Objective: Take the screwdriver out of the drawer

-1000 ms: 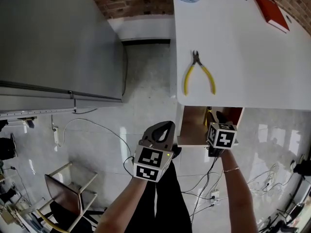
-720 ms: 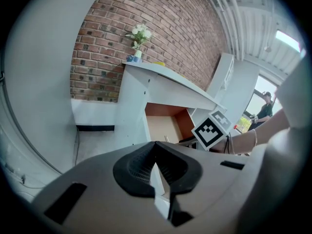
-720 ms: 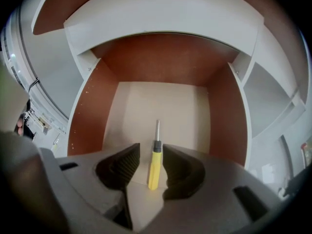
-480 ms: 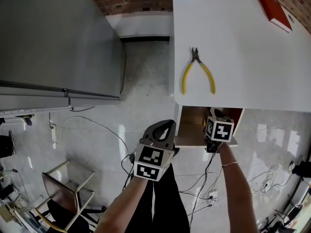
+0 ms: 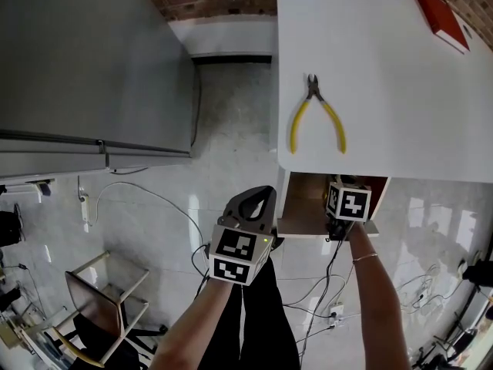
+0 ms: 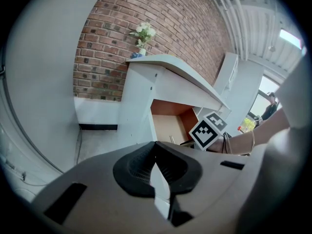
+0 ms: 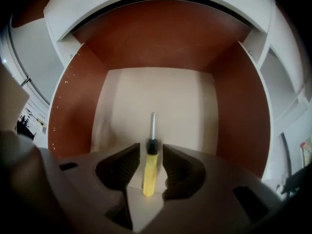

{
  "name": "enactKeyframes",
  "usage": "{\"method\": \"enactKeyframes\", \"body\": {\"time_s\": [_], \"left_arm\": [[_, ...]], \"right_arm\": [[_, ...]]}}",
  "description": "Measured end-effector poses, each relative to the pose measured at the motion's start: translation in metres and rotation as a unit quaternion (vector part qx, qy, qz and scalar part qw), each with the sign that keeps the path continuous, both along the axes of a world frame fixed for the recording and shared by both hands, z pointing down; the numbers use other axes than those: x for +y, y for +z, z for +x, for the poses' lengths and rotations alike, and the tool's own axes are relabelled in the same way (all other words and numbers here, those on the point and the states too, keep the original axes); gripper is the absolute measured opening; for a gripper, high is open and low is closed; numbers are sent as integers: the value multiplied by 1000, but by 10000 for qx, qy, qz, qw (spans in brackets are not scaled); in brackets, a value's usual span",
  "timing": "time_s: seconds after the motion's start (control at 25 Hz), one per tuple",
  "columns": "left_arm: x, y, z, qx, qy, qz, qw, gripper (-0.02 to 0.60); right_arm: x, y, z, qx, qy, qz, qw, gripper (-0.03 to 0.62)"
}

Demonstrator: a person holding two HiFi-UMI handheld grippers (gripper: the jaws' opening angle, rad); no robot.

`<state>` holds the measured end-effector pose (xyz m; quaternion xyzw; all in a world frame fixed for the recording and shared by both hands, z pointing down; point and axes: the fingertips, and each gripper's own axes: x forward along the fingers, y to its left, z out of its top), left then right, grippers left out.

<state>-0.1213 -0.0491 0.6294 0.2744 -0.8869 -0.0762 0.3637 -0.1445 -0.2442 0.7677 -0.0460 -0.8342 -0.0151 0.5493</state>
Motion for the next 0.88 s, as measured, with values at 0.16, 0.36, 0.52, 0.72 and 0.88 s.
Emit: {"method": "enactKeyframes", "body": {"time_s": [0.16,0.36,0.52,0.72,0.88], "left_arm": [[-2,5,2,47,-5,26,10000,-6],[-6,6,3,111,26,53,9999,-6],[-6,7,2,122,52,36,9999,-6],[-4,11,2,149,40,11,9999,-6],[-3,10,1,153,28,22,9999,-6]], "right_arm": [[-1,9,-1,117,89,-6,9999,147],[-2,16,0,229,295,30,9993,147],[-2,21,0,325,410,-4,9986,147],[-2,24,-1,326,495,7,9982,147],[-2,23,-1,321,480,40,9983,146]]}}
